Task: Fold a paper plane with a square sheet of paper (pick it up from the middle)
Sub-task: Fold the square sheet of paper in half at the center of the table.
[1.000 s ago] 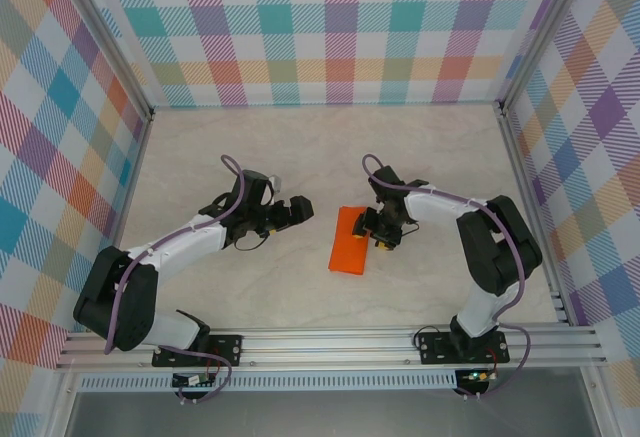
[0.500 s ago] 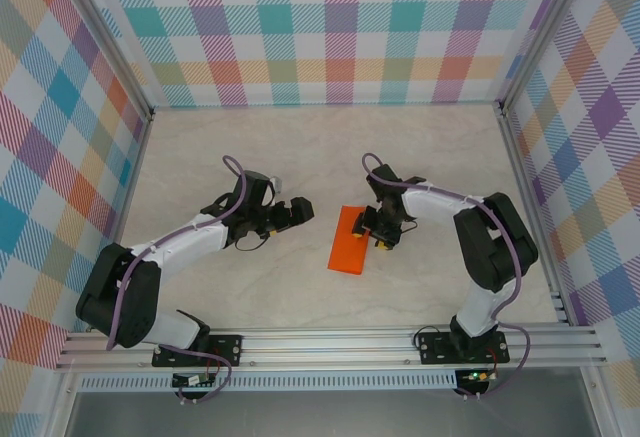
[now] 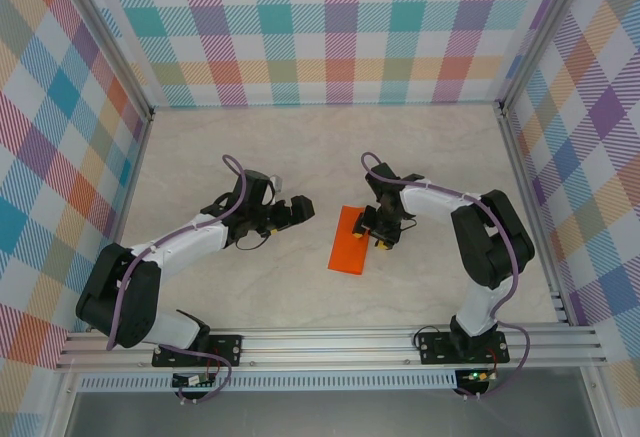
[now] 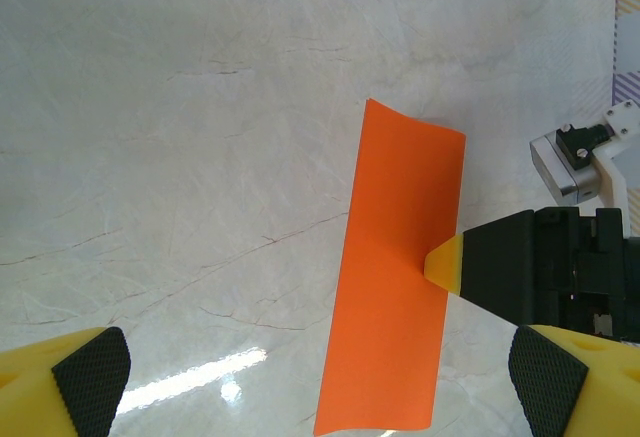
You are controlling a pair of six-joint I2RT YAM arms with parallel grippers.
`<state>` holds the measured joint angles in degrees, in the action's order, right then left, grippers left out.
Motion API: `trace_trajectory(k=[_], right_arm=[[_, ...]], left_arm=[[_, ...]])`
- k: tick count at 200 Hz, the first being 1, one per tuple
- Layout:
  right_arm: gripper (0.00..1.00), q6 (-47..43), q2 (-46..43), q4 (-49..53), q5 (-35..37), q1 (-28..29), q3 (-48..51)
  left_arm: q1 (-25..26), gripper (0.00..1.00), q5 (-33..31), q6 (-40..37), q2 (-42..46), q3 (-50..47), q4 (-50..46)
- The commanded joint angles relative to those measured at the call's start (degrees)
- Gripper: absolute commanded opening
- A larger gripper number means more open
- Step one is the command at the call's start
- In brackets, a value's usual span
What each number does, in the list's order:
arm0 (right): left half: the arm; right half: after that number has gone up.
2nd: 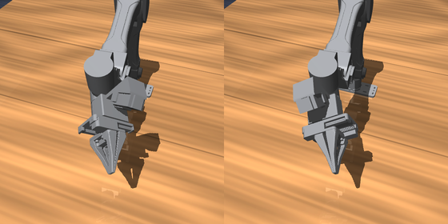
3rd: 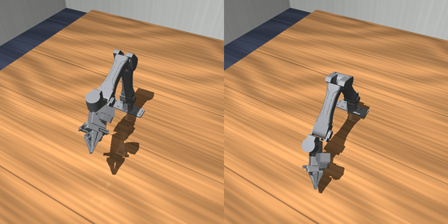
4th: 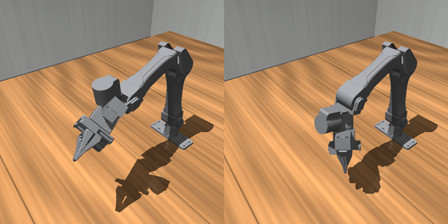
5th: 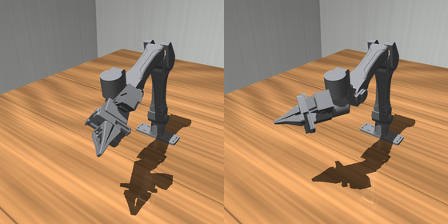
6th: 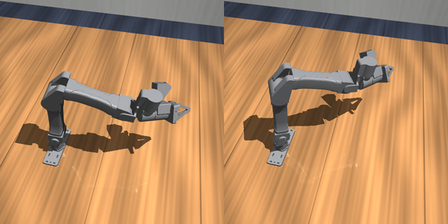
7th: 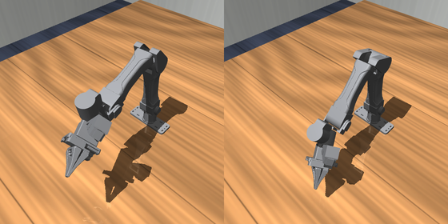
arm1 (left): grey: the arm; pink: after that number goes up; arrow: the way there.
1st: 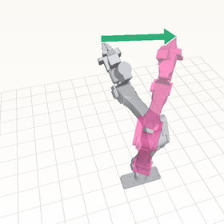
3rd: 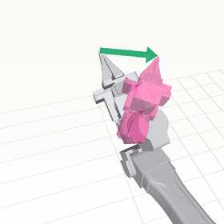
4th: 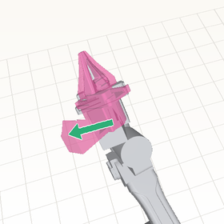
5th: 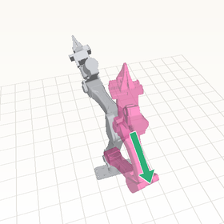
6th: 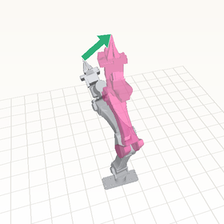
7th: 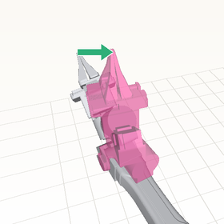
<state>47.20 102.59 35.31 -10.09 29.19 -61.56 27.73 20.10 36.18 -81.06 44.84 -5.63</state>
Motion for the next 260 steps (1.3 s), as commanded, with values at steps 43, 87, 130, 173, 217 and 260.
trace_trajectory(k=[43, 87, 130, 173, 217, 260], right_arm=[[0.58, -1.1, 0.1, -0.2, 2.5, -0.4, 1.2], [0.58, -1.4, 2.4, 1.3, 4.0, -0.4, 1.1], [0.58, -1.3, 3.4, 1.3, 4.3, -0.3, 1.2], [0.58, -1.3, 3.9, 1.4, 4.3, -0.3, 1.0], [0.58, -1.2, 4.0, 1.5, 4.5, -0.3, 1.2], [0.58, -1.1, 4.1, 1.9, 5.0, -0.2, 1.2]], left_arm=[[0.8, 1.0, 1.1, 0.0, -0.5, 0.9, 1.0], [0.8, 1.0, 1.7, 0.3, -0.9, 0.8, 1.5], [0.9, 0.99, 1.8, 0.4, -1.2, 0.9, 1.6], [1.3, 0.98, 2.2, 0.4, -1.6, 1.3, 1.7], [1.8, 0.92, 2.8, 1.2, -3.2, 2.0, 2.4], [3.8, 0.68, 3.3, 1.9, -7.0, 4.7, 2.6]])
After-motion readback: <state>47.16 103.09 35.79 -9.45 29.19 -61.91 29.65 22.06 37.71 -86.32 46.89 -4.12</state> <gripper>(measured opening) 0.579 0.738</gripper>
